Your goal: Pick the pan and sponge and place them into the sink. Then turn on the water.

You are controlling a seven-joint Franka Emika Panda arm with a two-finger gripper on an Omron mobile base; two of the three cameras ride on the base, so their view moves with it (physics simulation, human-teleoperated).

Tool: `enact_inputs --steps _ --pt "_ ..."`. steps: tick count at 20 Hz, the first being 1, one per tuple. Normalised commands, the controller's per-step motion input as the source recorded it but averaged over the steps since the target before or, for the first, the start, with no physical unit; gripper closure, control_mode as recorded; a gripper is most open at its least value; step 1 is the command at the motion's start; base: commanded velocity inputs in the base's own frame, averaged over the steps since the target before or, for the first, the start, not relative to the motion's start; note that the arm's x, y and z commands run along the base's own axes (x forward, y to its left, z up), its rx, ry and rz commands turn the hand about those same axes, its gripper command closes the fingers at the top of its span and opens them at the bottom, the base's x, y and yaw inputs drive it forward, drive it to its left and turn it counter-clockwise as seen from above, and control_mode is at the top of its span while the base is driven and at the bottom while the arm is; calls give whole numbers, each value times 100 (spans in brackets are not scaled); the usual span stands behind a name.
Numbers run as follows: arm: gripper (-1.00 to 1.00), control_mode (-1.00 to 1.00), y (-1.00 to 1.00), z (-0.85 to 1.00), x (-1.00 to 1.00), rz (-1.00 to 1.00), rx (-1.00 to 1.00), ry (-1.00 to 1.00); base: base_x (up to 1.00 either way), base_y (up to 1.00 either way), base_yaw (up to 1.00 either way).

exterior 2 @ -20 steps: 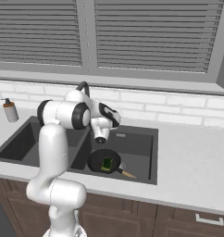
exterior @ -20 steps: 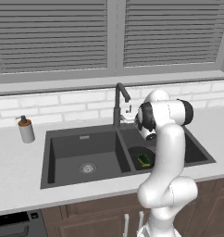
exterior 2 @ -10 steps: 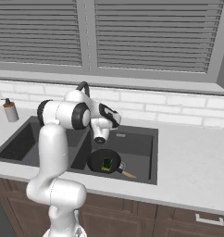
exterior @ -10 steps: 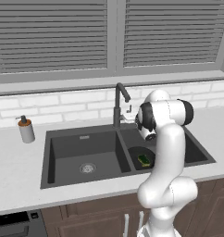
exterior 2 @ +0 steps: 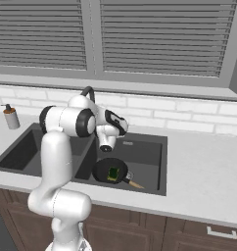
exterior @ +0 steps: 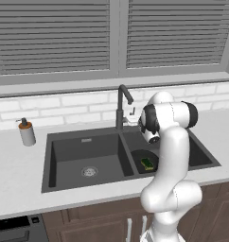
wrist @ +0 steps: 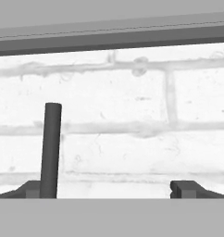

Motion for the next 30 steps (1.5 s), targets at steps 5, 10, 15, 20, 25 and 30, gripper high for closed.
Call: enact_inputs --steps 5,10,15,20,25,30 --pt "-100 -100 -100 0 -1 0 3 0 0 0 0" --pt "-100 -100 -100 -1 -6 0 7 0 0 0 0" --pt "-100 -100 -100 -6 -3 0 10 0 0 0 0" --pt "-100 -100 -100 -12 0 0 11 0 0 0 0" --pt "-100 -100 -100 -22 0 0 12 0 0 0 0" --pt "-100 -100 -100 -31 -4 0 13 0 0 0 0"
